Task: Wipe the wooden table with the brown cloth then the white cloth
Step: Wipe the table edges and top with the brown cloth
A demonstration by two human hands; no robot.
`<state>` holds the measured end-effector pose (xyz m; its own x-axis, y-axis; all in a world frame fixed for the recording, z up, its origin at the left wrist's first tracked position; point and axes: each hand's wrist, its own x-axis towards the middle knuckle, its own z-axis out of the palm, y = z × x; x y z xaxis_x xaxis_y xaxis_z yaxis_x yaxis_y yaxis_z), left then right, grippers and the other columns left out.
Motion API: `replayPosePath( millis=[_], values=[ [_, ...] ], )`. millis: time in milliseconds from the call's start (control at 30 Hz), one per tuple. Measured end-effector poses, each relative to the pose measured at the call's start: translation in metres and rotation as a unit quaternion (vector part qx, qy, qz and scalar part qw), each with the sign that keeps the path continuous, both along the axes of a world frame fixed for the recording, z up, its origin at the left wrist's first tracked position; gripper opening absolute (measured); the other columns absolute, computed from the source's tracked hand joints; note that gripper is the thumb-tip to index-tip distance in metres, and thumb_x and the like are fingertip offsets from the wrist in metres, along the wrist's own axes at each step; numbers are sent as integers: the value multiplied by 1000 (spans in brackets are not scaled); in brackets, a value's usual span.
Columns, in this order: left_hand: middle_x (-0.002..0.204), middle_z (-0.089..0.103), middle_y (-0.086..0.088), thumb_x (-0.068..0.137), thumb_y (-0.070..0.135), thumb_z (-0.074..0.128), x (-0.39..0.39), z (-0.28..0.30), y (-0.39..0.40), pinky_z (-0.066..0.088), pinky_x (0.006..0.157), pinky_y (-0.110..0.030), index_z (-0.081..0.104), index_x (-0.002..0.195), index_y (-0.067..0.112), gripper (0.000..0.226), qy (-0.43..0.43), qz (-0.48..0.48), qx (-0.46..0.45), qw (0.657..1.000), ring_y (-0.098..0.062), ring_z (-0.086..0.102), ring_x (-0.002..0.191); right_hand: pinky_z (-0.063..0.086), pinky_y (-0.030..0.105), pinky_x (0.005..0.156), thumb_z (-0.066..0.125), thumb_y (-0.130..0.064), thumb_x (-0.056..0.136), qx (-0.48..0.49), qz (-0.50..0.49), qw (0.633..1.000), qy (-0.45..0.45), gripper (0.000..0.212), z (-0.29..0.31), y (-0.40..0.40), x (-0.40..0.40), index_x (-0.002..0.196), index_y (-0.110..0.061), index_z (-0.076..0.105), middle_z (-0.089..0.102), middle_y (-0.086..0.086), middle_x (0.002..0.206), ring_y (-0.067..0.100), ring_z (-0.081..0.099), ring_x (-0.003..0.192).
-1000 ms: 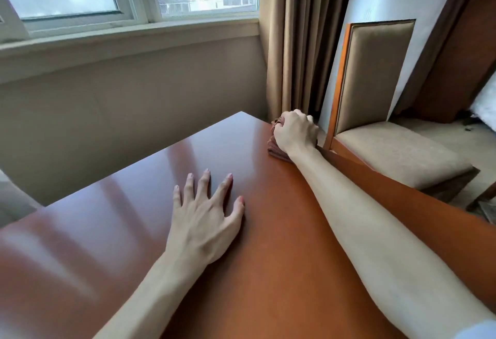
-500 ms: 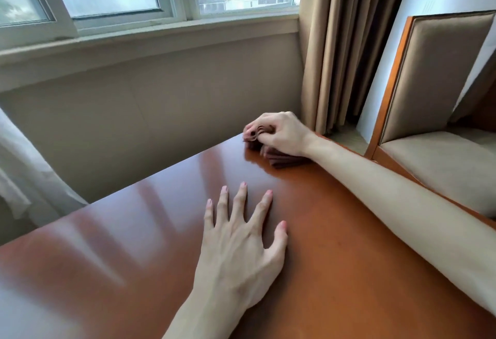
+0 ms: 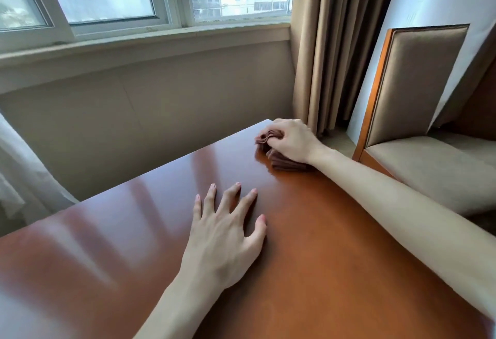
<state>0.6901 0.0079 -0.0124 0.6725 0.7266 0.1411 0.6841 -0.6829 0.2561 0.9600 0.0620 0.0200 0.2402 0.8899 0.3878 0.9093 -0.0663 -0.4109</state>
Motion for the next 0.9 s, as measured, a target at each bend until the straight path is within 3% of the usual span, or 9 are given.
replayPosePath(
  millis=[67, 167, 233, 333, 400, 567, 667, 767, 900],
  values=[
    [164, 12, 19, 93, 66, 18, 2, 1, 1, -4, 124, -45, 16, 155, 49, 64, -7, 4, -5, 1000, -22, -2, 154, 51, 37, 86, 57, -29, 84, -29, -170, 985, -15, 27, 2, 13, 26, 102, -30, 77, 73, -2, 108, 33, 65, 107],
    [164, 12, 17, 92, 65, 16, 3, 1, 1, -4, 124, -46, 16, 155, 49, 66, 2, 2, -10, 1000, -22, -2, 154, 48, 37, 84, 57, -23, 85, -41, -244, 969, -29, 23, 6, 52, -8, 98, -20, 76, 71, 8, 107, 39, 62, 108],
    [165, 13, 16, 92, 65, 17, 2, 1, 0, -3, 124, -46, 16, 155, 48, 66, 2, 2, -8, 1000, -22, -2, 154, 48, 36, 84, 60, -28, 87, -42, -180, 982, -33, 22, 4, 74, -57, 100, -22, 77, 71, 4, 109, 35, 61, 109],
    [165, 12, 16, 95, 65, 20, 2, 0, 2, -3, 124, -47, 15, 155, 49, 63, -1, -4, -3, 1000, -21, -2, 153, 47, 33, 77, 56, -33, 82, -48, 94, 993, -57, 26, -5, 72, -121, 98, -38, 76, 70, -11, 105, 22, 63, 103],
    [165, 12, 17, 95, 65, 20, 1, -1, 3, -2, 124, -46, 15, 155, 50, 62, -3, -4, 1, 1000, -19, -2, 153, 51, 34, 81, 55, -35, 79, -38, 170, 984, -21, 28, -7, 74, -114, 97, -44, 75, 69, -16, 103, 15, 65, 99],
    [163, 18, 18, 93, 66, 18, 0, -5, 4, -2, 125, -45, 18, 155, 50, 64, -15, -2, -3, 1000, -21, 1, 154, 45, 35, 78, 57, -26, 85, -25, -95, 995, 12, 18, -7, 102, -80, 91, -24, 74, 69, -1, 103, 33, 61, 105],
    [163, 17, 18, 92, 67, 18, 2, -4, 4, -2, 125, -45, 18, 155, 50, 65, -10, -2, -2, 1000, -21, 1, 154, 48, 34, 79, 56, -28, 85, -4, -14, 1000, -5, 18, -8, 87, -91, 89, -26, 73, 68, -9, 103, 27, 60, 103],
    [162, 18, 20, 92, 66, 19, 1, -2, 5, -1, 125, -45, 21, 155, 48, 65, -9, -4, -6, 1000, -22, 4, 154, 52, 35, 84, 57, -29, 83, 1, 103, 994, 40, 24, -17, 41, -82, 95, -37, 76, 70, -20, 107, 11, 64, 102],
    [160, 24, 24, 92, 66, 23, -1, -3, 7, 1, 125, -47, 28, 154, 46, 65, -14, -13, -16, 1000, -24, 8, 153, 54, 40, 86, 53, -36, 78, -5, 15, 998, 68, 29, -13, -4, -43, 95, -36, 76, 70, -18, 102, 11, 65, 97]
  ],
)
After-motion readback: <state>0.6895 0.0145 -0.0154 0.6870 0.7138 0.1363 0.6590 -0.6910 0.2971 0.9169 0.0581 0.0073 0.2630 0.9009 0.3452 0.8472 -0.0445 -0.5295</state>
